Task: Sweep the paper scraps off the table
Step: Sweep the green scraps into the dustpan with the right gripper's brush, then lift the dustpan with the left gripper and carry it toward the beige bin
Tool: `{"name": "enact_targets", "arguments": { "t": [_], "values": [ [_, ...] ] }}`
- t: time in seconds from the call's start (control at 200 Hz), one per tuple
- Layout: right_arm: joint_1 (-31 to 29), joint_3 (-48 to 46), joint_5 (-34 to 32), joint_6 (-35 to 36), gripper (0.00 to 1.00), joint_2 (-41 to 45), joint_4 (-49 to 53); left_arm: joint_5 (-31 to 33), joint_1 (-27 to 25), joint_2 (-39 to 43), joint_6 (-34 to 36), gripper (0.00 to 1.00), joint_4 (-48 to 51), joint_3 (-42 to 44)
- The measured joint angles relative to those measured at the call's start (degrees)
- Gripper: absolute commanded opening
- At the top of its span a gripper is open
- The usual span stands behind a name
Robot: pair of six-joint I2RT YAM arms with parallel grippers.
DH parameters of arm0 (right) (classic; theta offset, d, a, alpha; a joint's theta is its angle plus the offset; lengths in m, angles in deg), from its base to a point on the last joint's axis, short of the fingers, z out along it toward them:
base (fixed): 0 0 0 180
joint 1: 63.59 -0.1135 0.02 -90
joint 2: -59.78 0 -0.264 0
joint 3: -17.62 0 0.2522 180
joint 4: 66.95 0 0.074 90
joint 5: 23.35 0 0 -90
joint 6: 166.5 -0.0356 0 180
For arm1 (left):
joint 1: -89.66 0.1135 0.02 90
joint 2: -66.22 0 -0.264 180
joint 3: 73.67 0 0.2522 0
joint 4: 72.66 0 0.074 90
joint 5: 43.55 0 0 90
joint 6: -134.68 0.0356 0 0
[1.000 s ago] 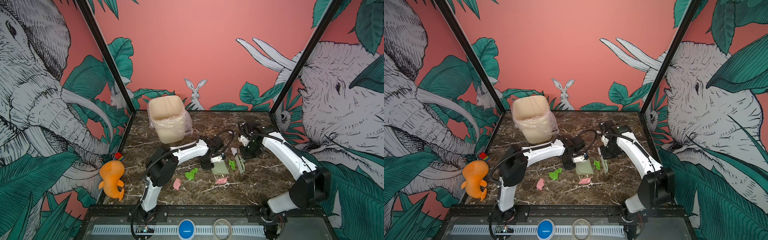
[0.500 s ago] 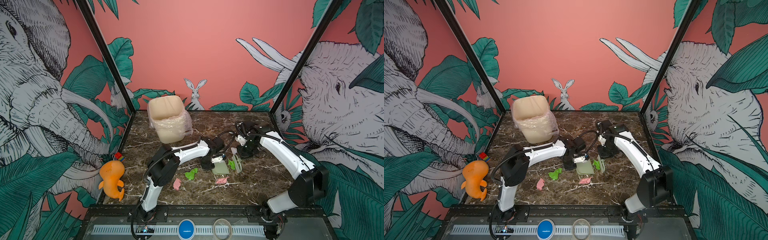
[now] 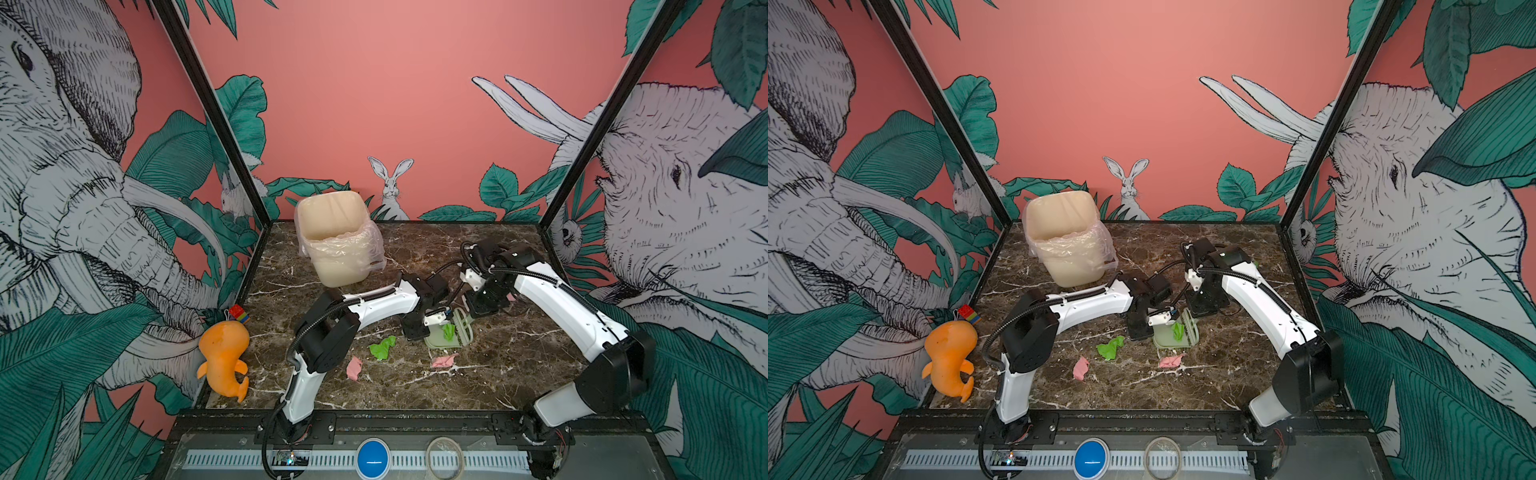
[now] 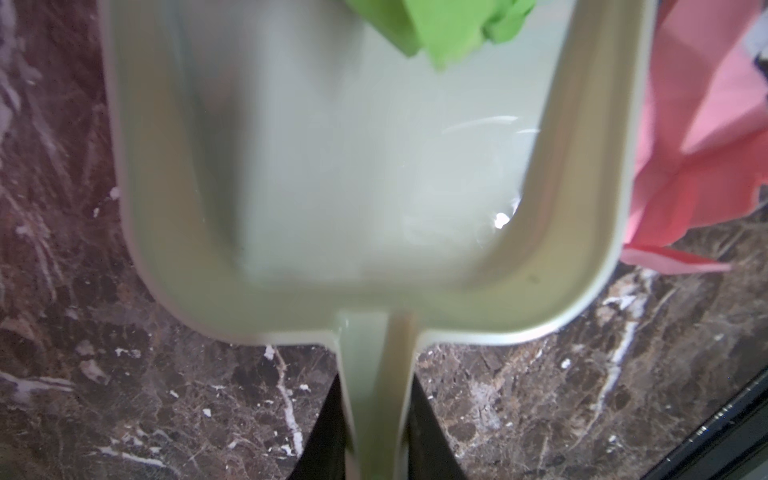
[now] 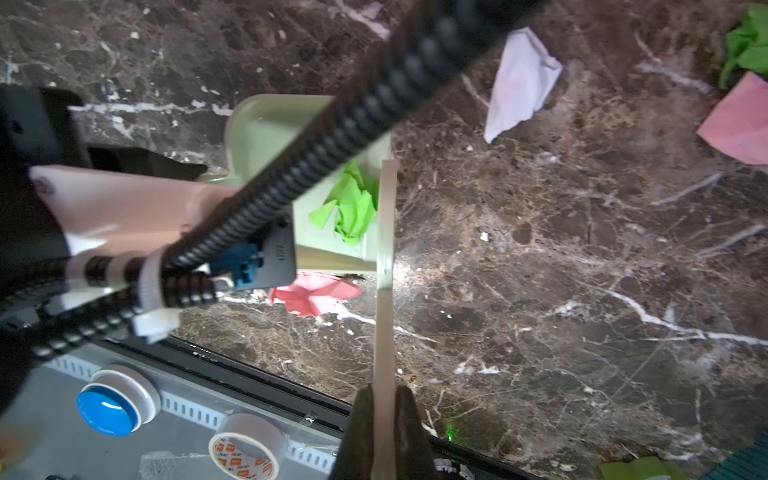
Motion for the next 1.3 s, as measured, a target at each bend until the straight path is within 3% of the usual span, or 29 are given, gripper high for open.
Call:
{"name": "enact_targets", "arguments": {
  "t": [0.3, 0.72, 0.9, 1.3],
  "values": [
    [0.5, -0.1, -2.4, 0.9, 0.0, -1.5, 1.1, 0.2, -0.1, 0.0, 0.0, 0.02, -0.4, 0.0],
    [-3.9, 0.1, 4.6, 0.9, 0.0, -2.9, 0.5, 0.2, -0.1, 0.0, 0.0, 0.02, -0.7, 0.0],
    [-3.9, 0.1, 4.4, 0.9, 0.0, -0.8, 0.8, 0.2, -0.1, 0.0, -0.1, 0.01, -0.8, 0.0],
    [2.0, 0.6, 2.1, 1.6, 0.0, 4.7, 4.0, -0.3, 0.1, 3.7, -2.6, 0.01, -5.5, 4.0]
  ]
}}
